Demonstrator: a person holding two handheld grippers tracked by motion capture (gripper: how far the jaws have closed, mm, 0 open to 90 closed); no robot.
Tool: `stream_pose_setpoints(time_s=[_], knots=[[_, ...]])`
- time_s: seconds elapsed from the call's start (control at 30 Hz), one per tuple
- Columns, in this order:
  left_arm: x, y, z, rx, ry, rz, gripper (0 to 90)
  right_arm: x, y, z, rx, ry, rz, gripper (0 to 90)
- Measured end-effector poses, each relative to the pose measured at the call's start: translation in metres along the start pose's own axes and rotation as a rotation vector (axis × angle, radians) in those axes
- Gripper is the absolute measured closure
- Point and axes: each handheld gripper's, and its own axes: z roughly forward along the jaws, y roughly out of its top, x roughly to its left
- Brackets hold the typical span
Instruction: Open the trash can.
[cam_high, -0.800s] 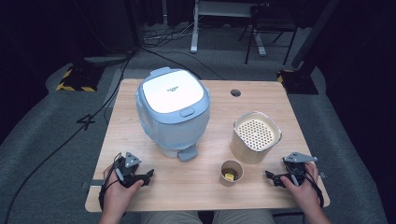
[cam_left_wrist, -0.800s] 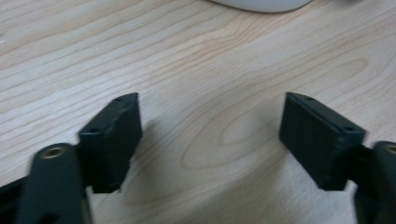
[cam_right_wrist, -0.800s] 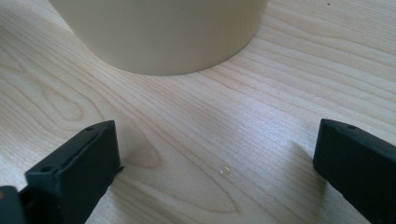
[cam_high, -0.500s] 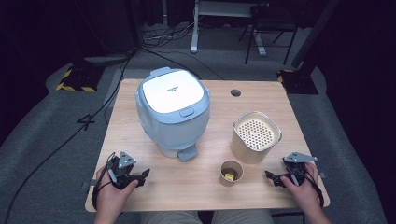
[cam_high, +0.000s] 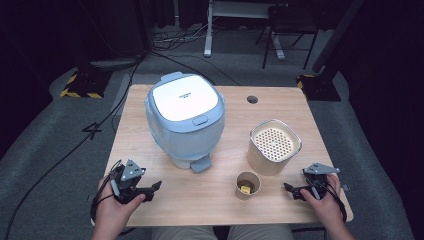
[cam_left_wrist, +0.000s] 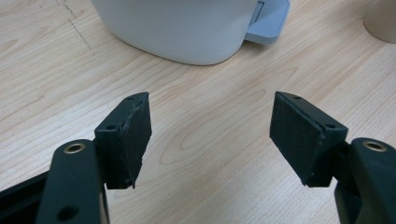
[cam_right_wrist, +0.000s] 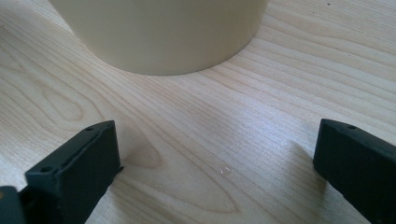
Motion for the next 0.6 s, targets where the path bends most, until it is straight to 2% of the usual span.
stream_pose_setpoints(time_s=[0.23, 0.33, 0.43, 0.6], knots=[[0.001, 0.013, -0.018, -0.039, -0.024, 0.025, 30.8, 0.000, 0.000, 0.000, 0.000, -0.002, -0.001, 0.4], [-0.001, 0.026, -0.034, -0.092, -0.076, 0.063, 30.9, 0.000, 0.000, 0.000, 0.000, -0.001, -0.002, 0.4], [-0.002, 0.036, -0.041, -0.145, -0.119, 0.115, 29.9, 0.000, 0.000, 0.000, 0.000, -0.002, -0.002, 0.4], [-0.003, 0.052, -0.044, -0.176, -0.187, 0.166, 31.3, 0.000, 0.000, 0.000, 0.001, -0.002, -0.001, 0.3]])
